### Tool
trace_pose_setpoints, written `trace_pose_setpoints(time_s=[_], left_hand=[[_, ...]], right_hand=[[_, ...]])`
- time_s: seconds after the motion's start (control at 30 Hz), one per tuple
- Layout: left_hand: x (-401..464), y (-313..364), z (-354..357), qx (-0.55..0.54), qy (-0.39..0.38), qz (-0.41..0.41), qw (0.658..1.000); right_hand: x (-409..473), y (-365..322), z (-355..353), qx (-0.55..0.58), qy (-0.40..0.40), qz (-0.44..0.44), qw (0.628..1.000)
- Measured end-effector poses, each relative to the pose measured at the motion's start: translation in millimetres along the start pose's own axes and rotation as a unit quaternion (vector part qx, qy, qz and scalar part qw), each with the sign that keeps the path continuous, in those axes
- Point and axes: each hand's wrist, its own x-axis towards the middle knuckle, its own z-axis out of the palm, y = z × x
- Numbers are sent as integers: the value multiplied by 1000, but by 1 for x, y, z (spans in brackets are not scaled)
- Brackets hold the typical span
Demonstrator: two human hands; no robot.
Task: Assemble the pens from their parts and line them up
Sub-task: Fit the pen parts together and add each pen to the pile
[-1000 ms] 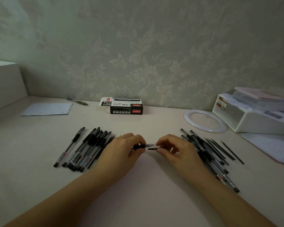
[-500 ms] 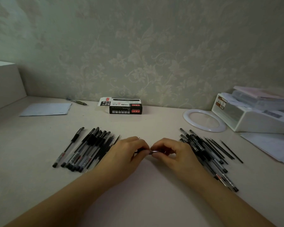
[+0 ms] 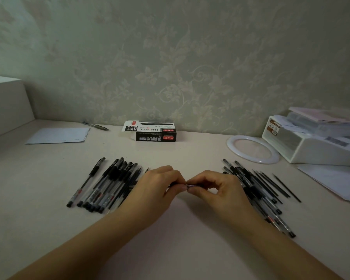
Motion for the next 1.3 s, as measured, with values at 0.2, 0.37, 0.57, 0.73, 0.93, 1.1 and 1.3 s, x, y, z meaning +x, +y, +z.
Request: trace_pose_setpoints(time_s=[0.2,0.37,0.57,0.73,0.93,1.1,1.3], left_hand=[[0,3,-3,-5,16,15,1000],[4,9,-6,8,45,27,999],[5,-5,-28,149,135,-100,974],[2,-31,-55,288,119,-230,922],[-2,-44,-54,287,43,-328,899],[-4,-48,-52,297,23,-339,892],[-4,-48,-52,307,16,-345,887]], right_hand=[[0,-3,-1,-1,7,-30,1000],[4,-10,-4,-1,26,-33,999],[4,9,-40,-325,142,61,933],[0,20,-60,-389,141,175,894],[-1,22,-55,-417,81,214,880],[-1,22,-53,-406,77,213,885],[0,22,-56,-394,82,206,892]])
